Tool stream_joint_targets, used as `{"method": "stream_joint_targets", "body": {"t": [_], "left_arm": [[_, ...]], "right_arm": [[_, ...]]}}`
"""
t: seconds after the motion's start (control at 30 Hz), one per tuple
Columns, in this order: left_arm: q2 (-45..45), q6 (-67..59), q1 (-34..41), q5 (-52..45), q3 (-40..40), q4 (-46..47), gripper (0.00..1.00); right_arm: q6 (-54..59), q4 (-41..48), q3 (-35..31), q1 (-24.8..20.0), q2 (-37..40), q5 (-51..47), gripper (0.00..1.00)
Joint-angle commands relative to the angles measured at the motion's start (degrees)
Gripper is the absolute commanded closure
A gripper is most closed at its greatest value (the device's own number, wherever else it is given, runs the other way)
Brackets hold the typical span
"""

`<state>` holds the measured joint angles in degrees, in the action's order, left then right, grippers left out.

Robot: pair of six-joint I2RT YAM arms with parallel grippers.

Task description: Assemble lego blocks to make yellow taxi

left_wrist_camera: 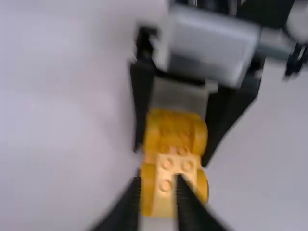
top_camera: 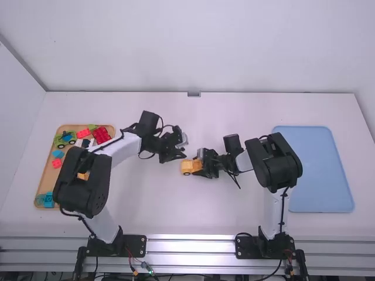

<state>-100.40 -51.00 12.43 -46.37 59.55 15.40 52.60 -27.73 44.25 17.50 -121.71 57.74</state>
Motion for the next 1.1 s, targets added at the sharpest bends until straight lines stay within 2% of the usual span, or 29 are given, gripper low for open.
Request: {"method": "stream_joint_targets", "body": {"t": [0.0, 0.23, 0.3, 0.33, 0.37, 0.43, 0.57, 0.67, 0.77, 0.87, 0.9, 1.07], "left_arm": [[3.3, 6.0, -2.8, -3.8, 2.7, -0.9, 0.01], [5.1, 16.5, -7.5, 0.0, 2.9, -1.9, 0.01], [5.1, 19.8, -8.9, 1.5, 2.9, -1.9, 0.00], [5.1, 21.3, -10.0, 1.7, 2.9, -1.9, 0.01], [5.1, 22.8, -11.0, 2.3, 2.9, -1.9, 0.01], [5.1, 23.4, -12.0, 2.3, 2.9, -1.8, 0.01], [5.1, 27.7, -14.0, 1.9, 2.9, -1.7, 0.01], [5.1, 31.0, -14.8, 5.5, 2.9, -0.1, 0.01], [5.1, 34.2, -15.1, 10.3, 2.9, 1.0, 0.01], [5.3, 40.8, -15.4, 15.2, 3.0, 1.1, 0.01], [5.9, 45.8, -16.3, 19.1, 3.1, 1.9, 0.01], [8.0, 57.1, -20.2, 29.1, 3.1, 6.5, 0.01]], "right_arm": [[-3.6, -0.5, 0.0, -0.2, -0.9, -3.4, 0.51], [-3.3, -0.3, 0.0, -0.2, -0.8, -4.2, 0.48], [-3.3, -0.3, 0.0, -0.2, -0.8, -4.2, 0.37], [-3.3, -0.3, 0.0, -0.2, -0.8, -4.2, 0.20], [-3.4, -0.3, 0.0, -0.2, -0.7, -4.2, 0.07], [-4.2, -0.2, 0.0, -0.2, -0.4, -4.2, 0.01], [-4.4, 4.0, 0.0, -1.1, 2.6, -4.6, 0.01], [-2.4, 12.3, 0.0, -1.5, 8.0, -8.5, 0.01], [-2.2, 24.7, 0.1, -1.4, 17.4, -18.2, 0.01], [-2.2, 31.4, 0.1, -1.4, 23.6, -24.7, 0.01], [-2.2, 35.1, 0.0, -1.1, 28.4, -28.4, 0.01], [-2.3, 39.0, 0.0, 0.2, 37.2, -31.8, 0.02]]}}
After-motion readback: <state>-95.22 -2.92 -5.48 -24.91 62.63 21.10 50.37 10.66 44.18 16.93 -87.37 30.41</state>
